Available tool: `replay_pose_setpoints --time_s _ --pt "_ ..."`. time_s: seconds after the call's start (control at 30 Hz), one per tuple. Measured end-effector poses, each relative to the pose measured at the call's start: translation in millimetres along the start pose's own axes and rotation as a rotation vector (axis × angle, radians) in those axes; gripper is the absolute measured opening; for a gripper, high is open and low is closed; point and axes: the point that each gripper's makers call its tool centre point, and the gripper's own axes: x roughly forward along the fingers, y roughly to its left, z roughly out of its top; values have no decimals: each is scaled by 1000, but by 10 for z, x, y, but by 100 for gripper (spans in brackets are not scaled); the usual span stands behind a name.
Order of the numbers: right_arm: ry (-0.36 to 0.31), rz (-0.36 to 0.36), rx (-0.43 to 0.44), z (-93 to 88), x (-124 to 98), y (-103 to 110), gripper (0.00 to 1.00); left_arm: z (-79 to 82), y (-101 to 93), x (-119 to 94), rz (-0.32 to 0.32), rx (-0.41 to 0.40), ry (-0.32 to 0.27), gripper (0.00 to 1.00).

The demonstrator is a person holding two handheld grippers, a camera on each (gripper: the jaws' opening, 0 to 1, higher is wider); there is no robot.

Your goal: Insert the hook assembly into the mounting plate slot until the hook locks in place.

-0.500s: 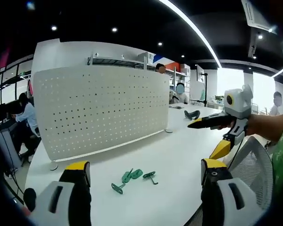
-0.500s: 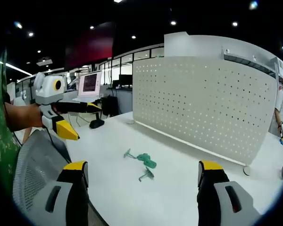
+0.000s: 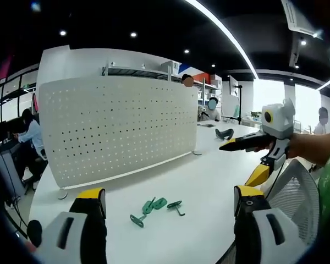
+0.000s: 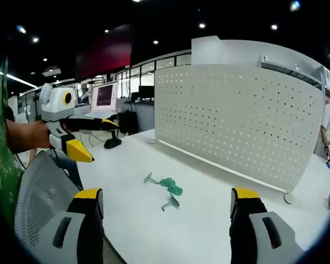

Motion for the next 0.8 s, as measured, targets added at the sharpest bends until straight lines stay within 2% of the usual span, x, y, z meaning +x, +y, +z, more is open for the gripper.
replay_pose_setpoints --time_s 0.8 --pt "15 6 -3 2 88 -45 96 -25 67 78 2 5 15 95"
